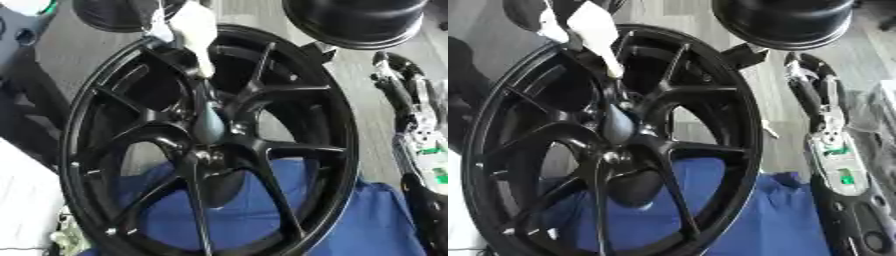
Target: Pull the pin out of the wheel hub.
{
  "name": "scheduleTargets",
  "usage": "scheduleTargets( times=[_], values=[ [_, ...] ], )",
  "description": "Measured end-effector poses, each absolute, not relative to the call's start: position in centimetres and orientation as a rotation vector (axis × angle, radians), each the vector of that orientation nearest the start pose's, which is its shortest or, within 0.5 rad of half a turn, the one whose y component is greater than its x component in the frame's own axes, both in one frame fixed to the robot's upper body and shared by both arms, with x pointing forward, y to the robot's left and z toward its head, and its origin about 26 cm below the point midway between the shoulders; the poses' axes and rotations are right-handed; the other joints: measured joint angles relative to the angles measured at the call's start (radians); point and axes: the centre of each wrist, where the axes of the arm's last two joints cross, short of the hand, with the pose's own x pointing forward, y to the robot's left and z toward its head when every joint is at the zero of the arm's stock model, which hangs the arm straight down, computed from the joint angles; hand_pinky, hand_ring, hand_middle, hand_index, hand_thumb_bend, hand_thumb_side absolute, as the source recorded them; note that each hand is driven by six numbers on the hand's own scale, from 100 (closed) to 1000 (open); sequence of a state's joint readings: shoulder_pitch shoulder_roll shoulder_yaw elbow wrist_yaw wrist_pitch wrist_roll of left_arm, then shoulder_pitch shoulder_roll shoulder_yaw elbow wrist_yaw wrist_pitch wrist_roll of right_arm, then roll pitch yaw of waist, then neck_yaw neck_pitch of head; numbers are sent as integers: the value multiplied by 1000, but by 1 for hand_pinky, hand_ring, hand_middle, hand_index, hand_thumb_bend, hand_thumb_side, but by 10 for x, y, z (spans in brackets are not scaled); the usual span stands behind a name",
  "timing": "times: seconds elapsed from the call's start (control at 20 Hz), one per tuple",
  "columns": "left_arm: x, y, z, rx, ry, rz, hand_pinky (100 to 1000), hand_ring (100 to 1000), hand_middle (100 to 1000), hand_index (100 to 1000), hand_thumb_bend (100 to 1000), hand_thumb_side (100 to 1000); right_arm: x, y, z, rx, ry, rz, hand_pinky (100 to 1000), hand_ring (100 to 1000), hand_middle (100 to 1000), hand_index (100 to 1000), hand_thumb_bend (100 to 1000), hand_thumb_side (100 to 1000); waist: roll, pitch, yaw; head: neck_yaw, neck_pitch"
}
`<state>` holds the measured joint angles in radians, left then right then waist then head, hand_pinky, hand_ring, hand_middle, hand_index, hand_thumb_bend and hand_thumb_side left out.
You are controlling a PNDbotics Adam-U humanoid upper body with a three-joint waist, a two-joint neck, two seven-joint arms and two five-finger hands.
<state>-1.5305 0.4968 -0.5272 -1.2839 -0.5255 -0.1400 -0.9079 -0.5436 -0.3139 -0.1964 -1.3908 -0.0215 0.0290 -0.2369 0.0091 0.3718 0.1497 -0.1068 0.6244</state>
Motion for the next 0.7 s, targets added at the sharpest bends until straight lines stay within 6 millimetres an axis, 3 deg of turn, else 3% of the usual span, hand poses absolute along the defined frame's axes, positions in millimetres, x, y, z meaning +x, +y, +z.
scheduleTargets(
  times=[0.25,0.5,0.7],
  values=[
    [375,124,462,-1078,1977,2626,696,493,348,374,449,100,397,-327,150,-440,-1922,-141,799,721,777,829,244,560,1,0,11,-6,7],
    [370,198,459,-1220,2142,2643,691,481,346,375,438,100,396,-333,152,-460,-1924,-155,799,721,778,828,242,559,1,-1,26,-23,7],
    [365,263,445,-1407,2268,2697,688,477,344,373,414,100,395,-337,152,-477,-1923,-172,799,720,778,828,239,560,-1,-1,33,-32,7]
  ],
)
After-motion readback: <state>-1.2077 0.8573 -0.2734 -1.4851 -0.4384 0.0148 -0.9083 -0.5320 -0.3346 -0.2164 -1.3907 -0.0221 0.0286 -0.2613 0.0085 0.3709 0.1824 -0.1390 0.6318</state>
